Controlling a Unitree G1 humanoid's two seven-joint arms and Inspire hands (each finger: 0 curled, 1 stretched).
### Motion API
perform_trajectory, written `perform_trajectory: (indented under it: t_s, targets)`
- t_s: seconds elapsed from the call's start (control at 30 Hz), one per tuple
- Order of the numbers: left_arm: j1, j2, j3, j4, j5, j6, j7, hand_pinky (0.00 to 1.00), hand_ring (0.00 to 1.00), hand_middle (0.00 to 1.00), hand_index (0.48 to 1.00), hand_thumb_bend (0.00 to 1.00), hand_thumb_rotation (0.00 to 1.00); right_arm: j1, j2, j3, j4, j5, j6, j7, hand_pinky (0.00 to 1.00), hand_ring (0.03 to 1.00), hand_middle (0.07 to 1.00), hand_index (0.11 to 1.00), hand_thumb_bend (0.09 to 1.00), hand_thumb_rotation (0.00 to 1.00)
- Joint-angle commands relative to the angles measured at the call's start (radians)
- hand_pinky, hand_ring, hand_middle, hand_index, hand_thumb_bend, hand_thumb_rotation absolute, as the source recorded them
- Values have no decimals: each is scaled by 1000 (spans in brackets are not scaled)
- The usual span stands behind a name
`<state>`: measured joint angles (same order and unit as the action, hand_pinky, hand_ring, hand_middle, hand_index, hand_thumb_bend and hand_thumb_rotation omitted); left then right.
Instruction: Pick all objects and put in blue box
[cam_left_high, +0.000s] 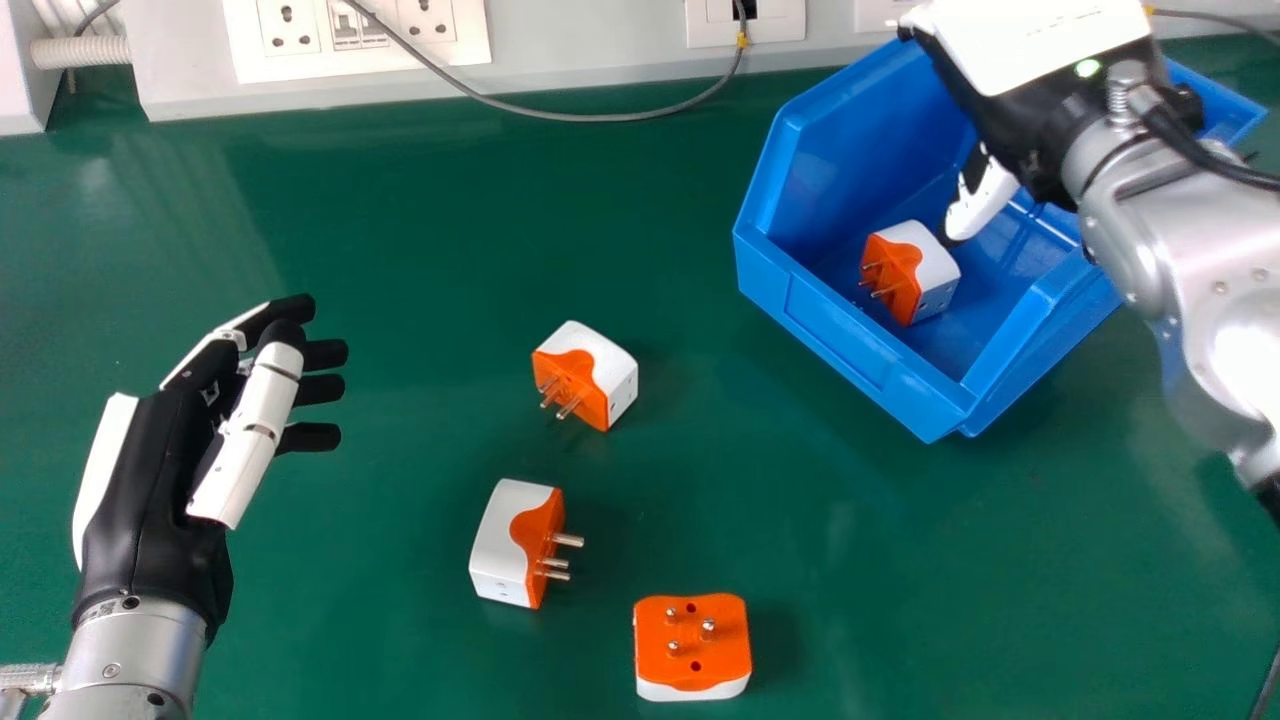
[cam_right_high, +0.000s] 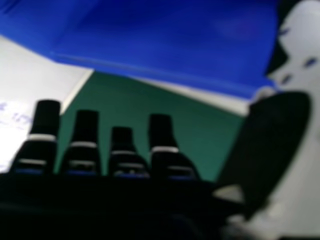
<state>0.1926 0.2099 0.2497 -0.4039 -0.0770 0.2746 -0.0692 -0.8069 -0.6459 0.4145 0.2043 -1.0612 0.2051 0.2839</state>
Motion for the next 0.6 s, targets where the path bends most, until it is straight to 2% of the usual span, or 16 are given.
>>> perform_trajectory:
  t_s: [0.0,0.27,0.57]
  targets:
    - [-8,11,5,-8,5,-3,-2,625,726,736,801,288,724,30,-8,-59,-102,14,32,5,765,854,926,833,771,234]
    - [-25,19,13,14,2,-5,-9,625,726,736,801,288,726,219,12,-167,-392,27,63,11,750,830,908,824,776,209]
    - [-30,17,14,15,7,-5,-8,625,726,736,801,287,727,448,88,-225,-636,34,69,-8,737,821,901,820,775,211]
